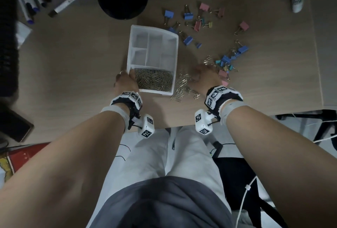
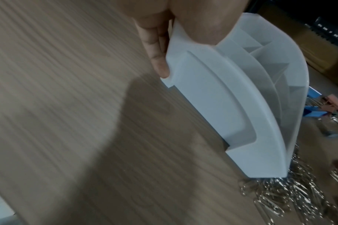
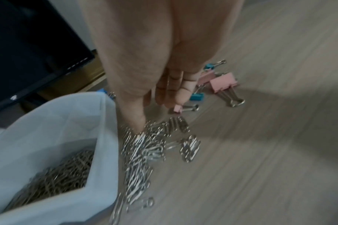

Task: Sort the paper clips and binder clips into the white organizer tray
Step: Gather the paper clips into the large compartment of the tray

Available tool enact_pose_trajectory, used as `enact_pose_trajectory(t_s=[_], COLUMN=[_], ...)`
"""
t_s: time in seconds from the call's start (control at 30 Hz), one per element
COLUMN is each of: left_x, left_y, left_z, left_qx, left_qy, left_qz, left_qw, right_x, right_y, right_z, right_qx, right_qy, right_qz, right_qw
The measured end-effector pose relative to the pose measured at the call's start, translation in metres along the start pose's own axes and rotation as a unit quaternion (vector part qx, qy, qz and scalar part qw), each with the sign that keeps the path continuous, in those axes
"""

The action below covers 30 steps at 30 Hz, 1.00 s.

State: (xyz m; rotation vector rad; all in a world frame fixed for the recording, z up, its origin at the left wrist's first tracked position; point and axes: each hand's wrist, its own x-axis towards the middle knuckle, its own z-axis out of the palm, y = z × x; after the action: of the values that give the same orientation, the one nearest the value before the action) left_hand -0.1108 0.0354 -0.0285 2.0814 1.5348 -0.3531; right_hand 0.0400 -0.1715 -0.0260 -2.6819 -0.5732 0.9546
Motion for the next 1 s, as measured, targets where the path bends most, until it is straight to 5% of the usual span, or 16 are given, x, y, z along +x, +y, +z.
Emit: enact_pose_trajectory(t_s=[0.33,0.67,1.0], left_x=[0.010,0.008,0.008], left_y=[-0.031,-0.030,-0.030], left_z=[-0.008,-0.009,-0.009], left_qx=[0.002,0.001,0.008], left_qy=[0.043,0.044,0.040], left_qz=[0.008,0.000,0.004], left_qw=[0.999,0.999,0.999], right_x=[-0.001,0.021,0.023], right_y=[-0.037,-0.025,-0.023], right_z=[0.041,0.033,0.037], right_qx=[-0.182,-0.020,0.063], right_qy=[-0.039,0.000,0.040], right_qz=[-0.071,-0.095,-0.033], right_qw=[0.980,0.995,0.997])
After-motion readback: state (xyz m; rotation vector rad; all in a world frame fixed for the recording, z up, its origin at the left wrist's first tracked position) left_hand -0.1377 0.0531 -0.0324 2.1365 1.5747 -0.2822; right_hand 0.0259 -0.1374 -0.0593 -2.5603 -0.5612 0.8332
